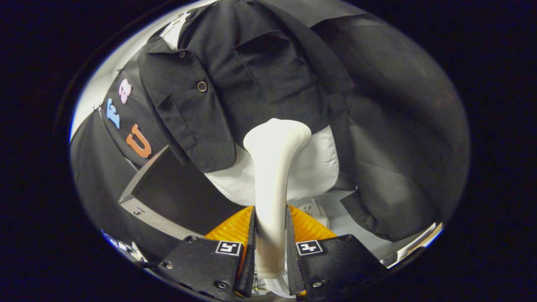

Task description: Iron the clothes twice with a garment steamer, once on the left side and once on the right side.

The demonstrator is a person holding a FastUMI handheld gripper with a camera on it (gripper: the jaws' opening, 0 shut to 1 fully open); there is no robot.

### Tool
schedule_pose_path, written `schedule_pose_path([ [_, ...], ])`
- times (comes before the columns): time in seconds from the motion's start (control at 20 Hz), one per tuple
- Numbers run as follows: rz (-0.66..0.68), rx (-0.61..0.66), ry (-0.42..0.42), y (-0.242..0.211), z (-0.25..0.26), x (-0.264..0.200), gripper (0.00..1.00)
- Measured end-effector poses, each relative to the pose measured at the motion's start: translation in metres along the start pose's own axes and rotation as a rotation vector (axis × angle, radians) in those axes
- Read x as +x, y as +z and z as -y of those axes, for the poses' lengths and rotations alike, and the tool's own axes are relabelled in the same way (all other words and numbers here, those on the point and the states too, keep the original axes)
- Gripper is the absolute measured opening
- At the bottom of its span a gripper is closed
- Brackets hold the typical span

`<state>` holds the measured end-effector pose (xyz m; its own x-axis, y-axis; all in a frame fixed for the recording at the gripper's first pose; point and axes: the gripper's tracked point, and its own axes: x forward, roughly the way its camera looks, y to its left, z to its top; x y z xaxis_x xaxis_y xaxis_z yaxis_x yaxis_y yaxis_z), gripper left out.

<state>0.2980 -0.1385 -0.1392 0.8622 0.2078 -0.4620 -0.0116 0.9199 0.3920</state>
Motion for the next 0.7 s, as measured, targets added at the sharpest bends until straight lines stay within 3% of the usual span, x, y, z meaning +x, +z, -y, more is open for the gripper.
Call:
schedule_pose_path([
  [0.4,0.076,0.017,-0.049,-0.035,-0.021,-0.046,0.35],
  [0.7,0.157,0.0,-0.086,-0.078,-0.095,-0.096,0.34],
])
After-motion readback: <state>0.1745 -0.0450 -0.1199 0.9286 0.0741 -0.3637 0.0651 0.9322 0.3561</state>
